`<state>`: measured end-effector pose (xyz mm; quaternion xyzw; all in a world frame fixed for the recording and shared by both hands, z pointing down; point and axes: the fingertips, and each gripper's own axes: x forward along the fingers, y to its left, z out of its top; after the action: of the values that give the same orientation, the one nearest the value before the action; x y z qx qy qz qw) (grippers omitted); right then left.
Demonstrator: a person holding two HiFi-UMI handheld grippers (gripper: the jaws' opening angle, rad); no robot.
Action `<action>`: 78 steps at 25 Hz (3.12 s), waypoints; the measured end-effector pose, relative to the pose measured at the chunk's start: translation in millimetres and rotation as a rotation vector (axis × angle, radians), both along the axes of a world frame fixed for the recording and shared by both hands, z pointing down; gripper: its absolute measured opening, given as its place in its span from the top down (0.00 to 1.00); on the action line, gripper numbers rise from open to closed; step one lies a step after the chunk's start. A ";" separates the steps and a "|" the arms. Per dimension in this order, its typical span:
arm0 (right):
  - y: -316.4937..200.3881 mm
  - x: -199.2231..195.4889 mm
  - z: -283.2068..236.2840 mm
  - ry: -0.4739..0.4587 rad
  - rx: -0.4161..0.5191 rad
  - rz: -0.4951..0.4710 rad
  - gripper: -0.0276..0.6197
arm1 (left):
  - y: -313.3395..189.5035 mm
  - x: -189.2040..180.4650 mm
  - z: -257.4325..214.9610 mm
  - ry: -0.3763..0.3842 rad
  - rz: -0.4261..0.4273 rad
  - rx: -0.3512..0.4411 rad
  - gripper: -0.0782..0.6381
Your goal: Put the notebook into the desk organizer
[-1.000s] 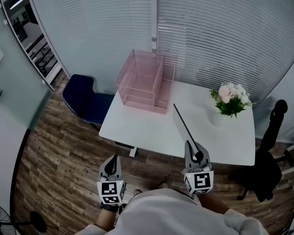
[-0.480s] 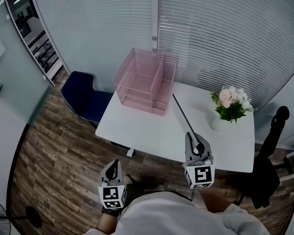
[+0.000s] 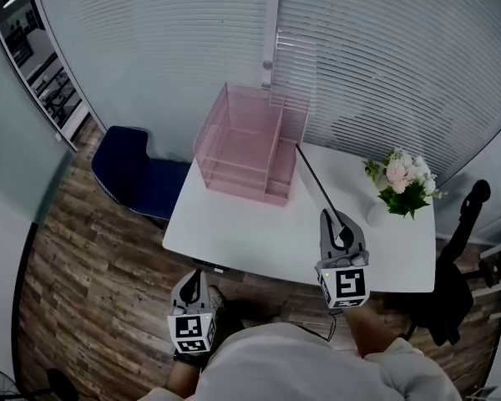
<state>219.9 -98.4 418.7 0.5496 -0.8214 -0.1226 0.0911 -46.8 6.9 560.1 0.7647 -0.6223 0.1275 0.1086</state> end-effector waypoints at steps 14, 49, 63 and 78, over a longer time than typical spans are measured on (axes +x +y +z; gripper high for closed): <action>-132.5 -95.7 -32.5 0.235 0.000 0.110 0.92 | -111.6 -104.2 -11.0 0.003 0.149 -0.011 0.88; -314.7 -188.6 118.1 1.398 -0.311 -0.076 0.92 | -132.6 -134.0 15.6 0.094 0.016 -0.055 0.88; -311.9 -202.9 156.9 1.411 -0.454 -0.121 0.87 | -136.3 -152.1 21.6 0.106 0.006 -0.061 0.88; -302.8 -209.8 159.2 1.381 -0.711 -0.280 0.57 | -140.8 -158.6 20.7 0.113 -0.012 -0.057 0.88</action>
<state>10.1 -401.2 577.9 0.1783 -0.6305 -0.1766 0.7346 -205.4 -133.9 580.8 0.7636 -0.6158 0.1010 0.1659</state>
